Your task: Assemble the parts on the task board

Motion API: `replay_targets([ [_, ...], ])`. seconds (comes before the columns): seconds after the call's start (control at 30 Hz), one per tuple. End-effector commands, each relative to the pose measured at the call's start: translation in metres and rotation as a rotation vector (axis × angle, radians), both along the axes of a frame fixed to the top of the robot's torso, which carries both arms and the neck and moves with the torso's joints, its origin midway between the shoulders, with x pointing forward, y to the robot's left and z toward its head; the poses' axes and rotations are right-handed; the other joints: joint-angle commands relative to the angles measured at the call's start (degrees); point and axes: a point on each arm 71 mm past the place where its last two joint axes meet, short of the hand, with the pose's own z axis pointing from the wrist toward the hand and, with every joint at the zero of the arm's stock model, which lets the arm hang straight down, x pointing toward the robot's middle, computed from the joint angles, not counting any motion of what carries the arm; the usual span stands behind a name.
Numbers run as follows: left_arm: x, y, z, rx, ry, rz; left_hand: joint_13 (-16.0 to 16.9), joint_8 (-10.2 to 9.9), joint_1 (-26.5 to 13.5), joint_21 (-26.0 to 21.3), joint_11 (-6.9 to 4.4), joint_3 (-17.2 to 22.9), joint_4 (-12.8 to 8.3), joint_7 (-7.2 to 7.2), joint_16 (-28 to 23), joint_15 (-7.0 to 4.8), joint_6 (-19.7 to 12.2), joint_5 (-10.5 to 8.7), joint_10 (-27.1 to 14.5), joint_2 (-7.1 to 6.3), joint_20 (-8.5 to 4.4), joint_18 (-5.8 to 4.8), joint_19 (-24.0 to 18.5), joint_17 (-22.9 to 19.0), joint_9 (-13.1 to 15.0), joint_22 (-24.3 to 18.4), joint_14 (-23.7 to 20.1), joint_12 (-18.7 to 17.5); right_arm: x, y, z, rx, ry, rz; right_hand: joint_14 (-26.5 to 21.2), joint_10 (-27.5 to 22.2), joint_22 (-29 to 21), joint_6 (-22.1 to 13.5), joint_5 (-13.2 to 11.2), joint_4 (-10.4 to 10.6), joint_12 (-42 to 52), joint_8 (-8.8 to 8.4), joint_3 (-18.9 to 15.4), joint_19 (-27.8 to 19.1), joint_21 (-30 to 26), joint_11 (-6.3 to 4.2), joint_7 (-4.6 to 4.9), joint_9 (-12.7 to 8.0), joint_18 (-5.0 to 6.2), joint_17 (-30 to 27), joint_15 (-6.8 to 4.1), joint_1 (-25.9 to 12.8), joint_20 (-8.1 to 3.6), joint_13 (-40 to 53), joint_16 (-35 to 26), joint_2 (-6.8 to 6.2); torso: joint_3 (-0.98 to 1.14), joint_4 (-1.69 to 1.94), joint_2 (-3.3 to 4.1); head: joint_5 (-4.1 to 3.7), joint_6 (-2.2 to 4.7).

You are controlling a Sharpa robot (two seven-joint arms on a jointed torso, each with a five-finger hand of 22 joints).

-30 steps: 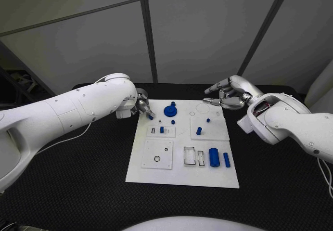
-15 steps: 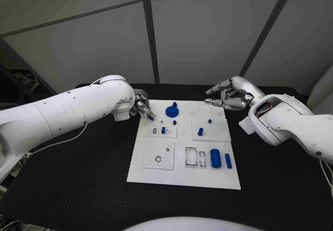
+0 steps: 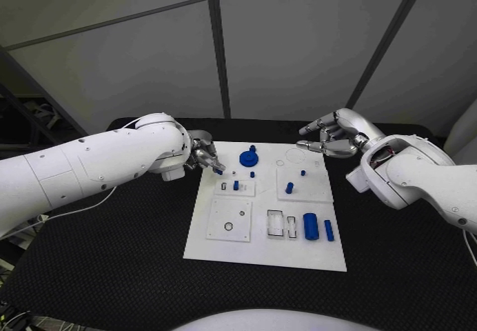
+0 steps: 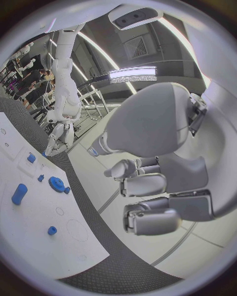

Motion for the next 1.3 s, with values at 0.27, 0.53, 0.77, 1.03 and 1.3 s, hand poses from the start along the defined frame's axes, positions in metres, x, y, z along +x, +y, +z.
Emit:
replay_targets([
  [0.27,-0.014,-0.005,-0.007,0.013,-0.022,0.012,0.8,0.3,-0.6,0.3,-0.14,9.0,-9.2,-0.25,0.1,-0.47,0.9,0.53,4.0,-0.05,-0.09,-0.75,0.5,8.8,4.3,0.1,4.7,-0.1,0.0,0.001,0.001,0.001,-0.004,0.008,2.1,0.0,11.8,0.5,0.1,0.0,0.3,-0.14,0.4,3.8,-0.1,-0.2,0.02,-0.1,0.15,0.1,-0.24,-0.3,-0.09,0.1,0.0,0.44,-0.04,-0.19,0.04,0.43,-0.3],
  [0.53,-0.02,-0.008,-0.014,0.033,-0.014,-0.004,0.8,0.3,-0.7,0.3,-0.18,9.1,-9.3,-0.27,0.2,-0.45,0.9,0.66,4.1,-0.09,-0.09,-0.75,0.5,8.8,4.4,0.1,4.7,-0.2,0.0,0.001,0.001,0.001,-0.004,0.009,2.1,0.1,11.9,0.6,0.2,0.1,0.4,-0.13,0.4,3.9,0.0,-0.2,0.01,-0.1,0.12,0.2,-0.24,-0.4,-0.1,0.2,0.0,0.56,-0.03,-0.19,0.09,0.42,-0.39],
  [0.77,-0.022,-0.008,-0.017,0.044,-0.001,-0.007,0.8,0.3,-0.8,0.3,-0.18,9.2,-9.3,-0.28,0.2,-0.44,0.9,0.68,4.1,-0.1,-0.09,-0.76,0.5,8.8,4.4,0.1,4.7,-0.2,0.0,0.002,0.001,0.0,-0.003,0.01,2.1,0.1,11.9,0.6,0.2,0.1,0.4,-0.13,0.4,3.9,0.0,-0.2,0.01,-0.1,0.12,0.2,-0.24,-0.4,-0.1,0.2,0.0,0.56,-0.05,-0.18,0.12,0.3,-0.49],
  [1.03,-0.025,-0.01,-0.019,0.055,0.019,-0.024,0.7,0.4,-0.8,0.2,-0.19,9.2,-9.4,-0.29,0.1,-0.44,0.9,0.72,4.0,-0.11,-0.09,-0.72,0.4,8.7,4.5,0.0,4.6,-0.3,0.0,0.002,0.001,-0.001,-0.003,0.011,2.1,0.1,11.9,0.6,0.2,0.1,0.4,-0.13,0.4,3.9,0.0,-0.2,0.01,-0.1,0.12,0.2,-0.24,-0.4,-0.1,0.2,0.0,0.56,-0.04,-0.18,0.05,0.37,-0.57],
  [1.3,-0.028,-0.012,-0.019,0.061,0.032,-0.037,0.7,0.4,-0.9,0.1,-0.2,9.2,-9.4,-0.3,0.1,-0.43,1.0,0.75,4.0,-0.14,-0.08,-0.7,0.4,8.7,4.5,-0.1,4.6,-0.5,0.0,0.002,0.001,-0.002,-0.002,0.012,2.1,0.1,11.9,0.6,0.2,0.1,0.4,-0.13,0.4,3.9,0.0,-0.2,0.01,-0.1,0.12,0.2,-0.24,-0.4,-0.1,0.2,0.0,0.56,-0.03,-0.18,0.07,0.3,-0.58],
])
